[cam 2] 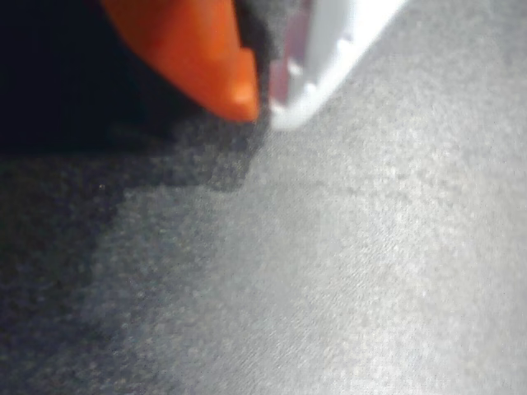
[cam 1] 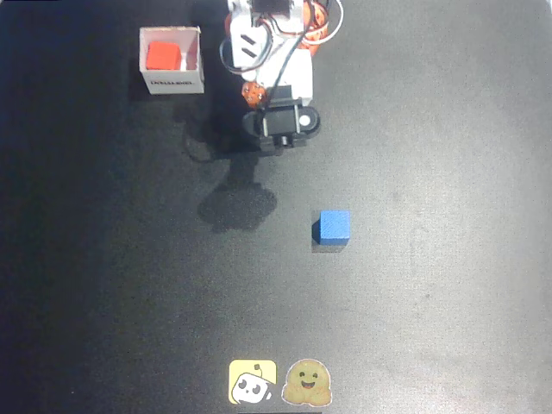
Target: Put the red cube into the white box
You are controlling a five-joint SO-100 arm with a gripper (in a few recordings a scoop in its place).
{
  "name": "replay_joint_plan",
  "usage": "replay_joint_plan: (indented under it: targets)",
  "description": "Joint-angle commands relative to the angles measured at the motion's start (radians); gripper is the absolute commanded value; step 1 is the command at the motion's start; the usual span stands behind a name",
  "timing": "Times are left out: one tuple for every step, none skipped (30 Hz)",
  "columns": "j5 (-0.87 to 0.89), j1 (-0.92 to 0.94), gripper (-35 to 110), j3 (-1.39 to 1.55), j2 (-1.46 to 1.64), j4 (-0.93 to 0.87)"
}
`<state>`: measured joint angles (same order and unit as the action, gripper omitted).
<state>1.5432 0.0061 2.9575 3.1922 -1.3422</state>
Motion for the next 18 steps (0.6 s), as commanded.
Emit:
replay_joint_plan:
  targets:
    - [0.014, 0.003, 0, -0.003, 0.005, -0.003]
    - [0.015, 0.003, 0, -0.003, 0.005, -0.003]
    - [0.028, 0.003, 0, -0.003, 0.005, -0.005]
    - [0.038, 0.002, 0, -0.003, 0.005, -0.006]
    - [0.038, 0.002, 0, -0.003, 0.005, -0.006]
    - [0.038, 0.003, 0, -0.003, 0.005, -0.006]
    - [0.04, 0.003, 0, -0.003, 0.005, -0.006]
    - [0.041, 0.005, 0, -0.003, 0.005, -0.006]
    - [0.041, 0.005, 0, -0.003, 0.005, -0.006]
    - [0.041, 0.005, 0, -0.003, 0.005, -0.006]
    - [0.041, 0.005, 0, -0.003, 0.005, -0.006]
    - [0.041, 0.005, 0, -0.003, 0.005, -0.006]
    - [0.041, 0.005, 0, -0.003, 0.005, -0.006]
    - [0.043, 0.005, 0, -0.003, 0.005, -0.006]
    - [0.043, 0.005, 0, -0.003, 0.005, -0.006]
    - [0.041, 0.005, 0, -0.003, 0.005, -0.006]
    - [0.04, 0.005, 0, -0.003, 0.005, -0.006]
    - [0.04, 0.0, 0, -0.003, 0.005, -0.006]
